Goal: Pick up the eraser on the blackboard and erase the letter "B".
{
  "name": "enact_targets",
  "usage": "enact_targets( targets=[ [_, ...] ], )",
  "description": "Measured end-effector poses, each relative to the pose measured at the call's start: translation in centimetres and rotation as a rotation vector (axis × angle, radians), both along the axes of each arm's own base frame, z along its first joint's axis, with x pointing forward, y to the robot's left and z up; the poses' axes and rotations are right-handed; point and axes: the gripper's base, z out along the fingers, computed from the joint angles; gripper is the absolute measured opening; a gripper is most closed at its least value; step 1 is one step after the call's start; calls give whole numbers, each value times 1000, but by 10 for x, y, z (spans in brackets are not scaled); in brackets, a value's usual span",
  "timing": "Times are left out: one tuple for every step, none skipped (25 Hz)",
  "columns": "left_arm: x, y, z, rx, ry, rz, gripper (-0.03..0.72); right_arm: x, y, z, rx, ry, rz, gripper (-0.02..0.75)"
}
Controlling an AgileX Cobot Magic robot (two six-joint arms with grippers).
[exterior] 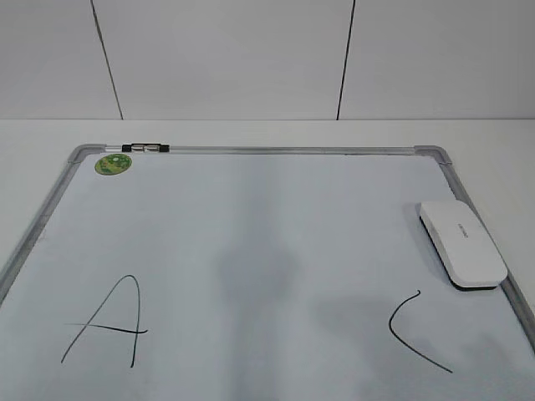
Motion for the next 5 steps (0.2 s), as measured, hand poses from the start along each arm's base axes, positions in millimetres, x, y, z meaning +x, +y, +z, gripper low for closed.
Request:
enact_targets(
  targets=[
    [0,0,0,0,0,0,237,0,0,0,0,0,0,533],
    [0,0,0,0,0,0,237,0,0,0,0,0,0,533],
    [0,0,0,0,0,0,237,0,0,0,0,0,0,532],
    [0,0,0,0,0,0,237,0,0,0,0,0,0,532],
    [0,0,0,0,0,0,237,0,0,0,0,0,0,532]
  ],
)
